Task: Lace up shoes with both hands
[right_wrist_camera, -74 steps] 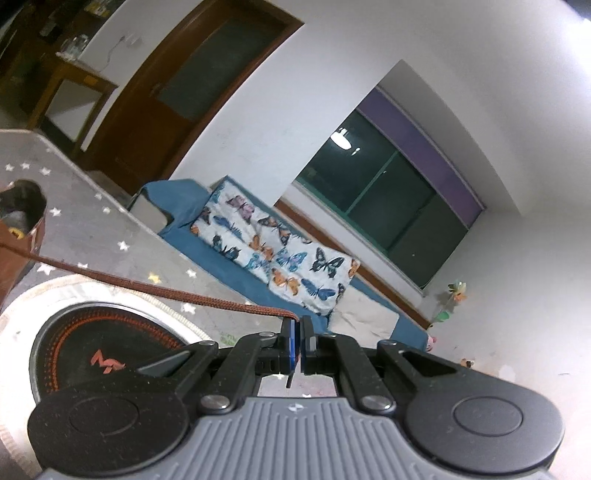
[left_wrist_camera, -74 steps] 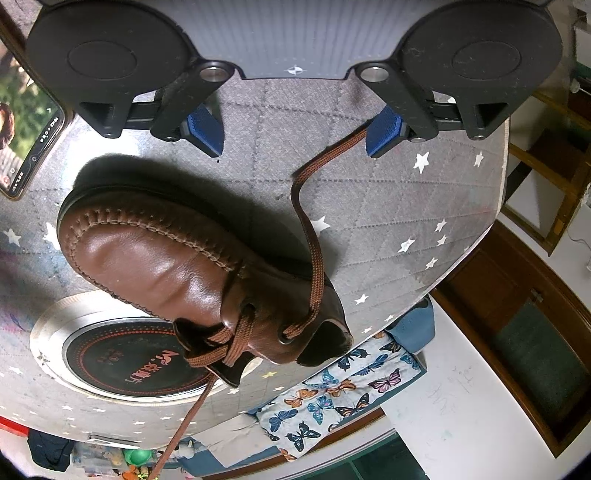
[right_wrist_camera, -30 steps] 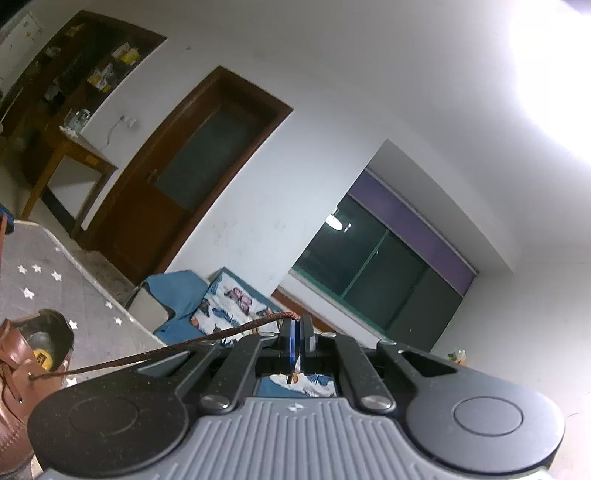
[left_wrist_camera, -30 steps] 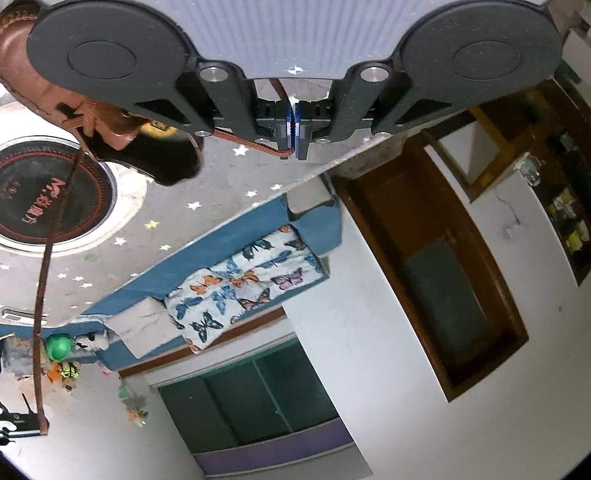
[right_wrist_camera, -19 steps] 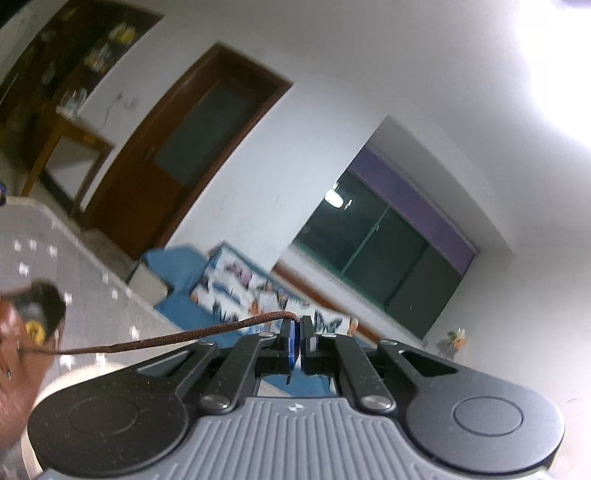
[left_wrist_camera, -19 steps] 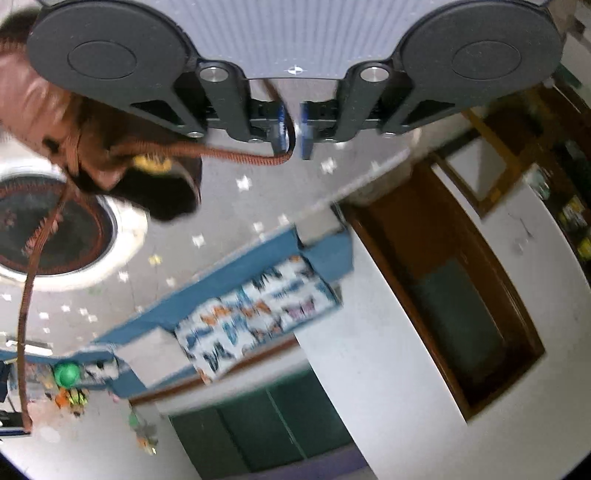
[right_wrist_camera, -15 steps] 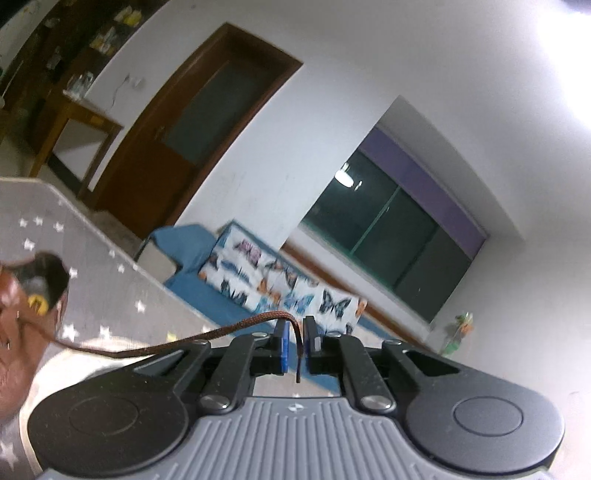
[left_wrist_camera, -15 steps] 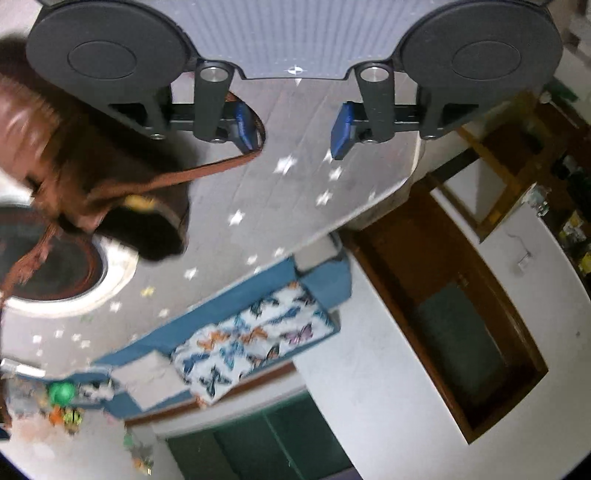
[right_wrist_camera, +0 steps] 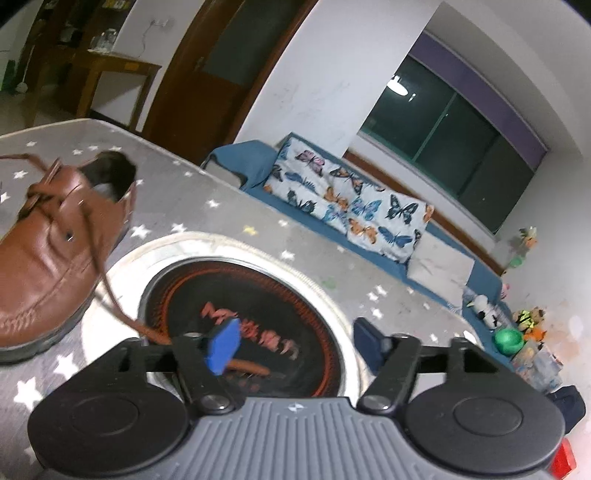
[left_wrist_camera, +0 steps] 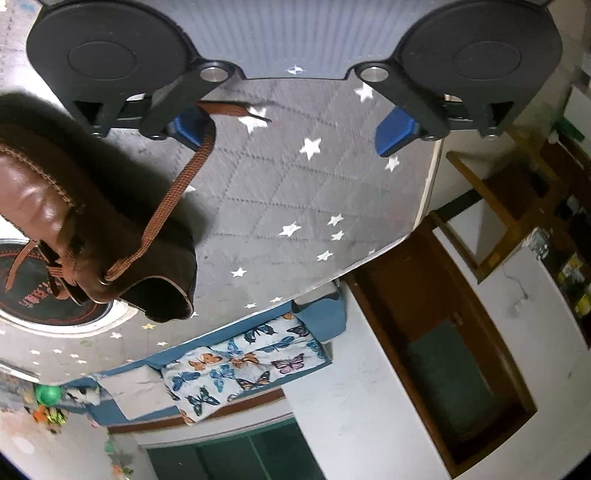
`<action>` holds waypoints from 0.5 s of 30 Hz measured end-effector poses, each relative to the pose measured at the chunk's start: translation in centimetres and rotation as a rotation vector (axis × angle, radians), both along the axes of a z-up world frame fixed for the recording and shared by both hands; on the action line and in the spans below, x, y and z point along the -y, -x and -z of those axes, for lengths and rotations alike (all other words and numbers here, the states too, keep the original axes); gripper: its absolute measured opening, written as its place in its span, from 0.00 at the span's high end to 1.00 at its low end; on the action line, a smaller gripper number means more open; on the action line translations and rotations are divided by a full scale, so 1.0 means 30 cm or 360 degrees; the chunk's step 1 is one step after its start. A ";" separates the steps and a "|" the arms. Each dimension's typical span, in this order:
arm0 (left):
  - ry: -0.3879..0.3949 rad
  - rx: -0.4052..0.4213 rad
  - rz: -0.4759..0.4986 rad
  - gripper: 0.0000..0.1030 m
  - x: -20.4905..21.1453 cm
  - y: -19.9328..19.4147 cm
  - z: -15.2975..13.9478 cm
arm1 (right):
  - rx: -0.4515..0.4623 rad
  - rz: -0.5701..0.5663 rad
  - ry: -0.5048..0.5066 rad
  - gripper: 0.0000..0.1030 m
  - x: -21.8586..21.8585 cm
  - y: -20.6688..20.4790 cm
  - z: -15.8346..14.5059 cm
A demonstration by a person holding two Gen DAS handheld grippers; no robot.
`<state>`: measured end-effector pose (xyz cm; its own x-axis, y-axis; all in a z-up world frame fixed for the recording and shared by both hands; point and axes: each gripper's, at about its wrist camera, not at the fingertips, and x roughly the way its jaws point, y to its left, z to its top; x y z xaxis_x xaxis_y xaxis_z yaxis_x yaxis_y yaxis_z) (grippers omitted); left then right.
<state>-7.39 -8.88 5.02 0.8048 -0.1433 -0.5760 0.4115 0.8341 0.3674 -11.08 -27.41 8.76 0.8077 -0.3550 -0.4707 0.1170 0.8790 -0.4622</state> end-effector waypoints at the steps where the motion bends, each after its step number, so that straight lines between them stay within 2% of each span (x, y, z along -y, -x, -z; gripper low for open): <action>1: 0.0007 -0.0008 -0.0008 0.00 -0.006 0.008 0.005 | -0.0004 -0.0004 -0.0014 0.21 -0.008 0.005 0.007; 6: 0.0049 -0.0009 -0.0040 0.00 -0.013 0.063 0.017 | -0.0023 -0.0020 -0.0100 0.05 -0.027 0.032 0.039; 15: 0.0098 -0.0066 -0.0104 0.00 -0.047 0.118 0.036 | -0.0042 -0.0044 -0.0338 0.00 -0.048 0.063 0.057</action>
<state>-10.93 -7.48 3.93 0.7893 -0.1274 -0.6007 0.3690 0.8803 0.2982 -12.97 -25.98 7.05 0.8023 -0.2235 -0.5536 0.0821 0.9598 -0.2686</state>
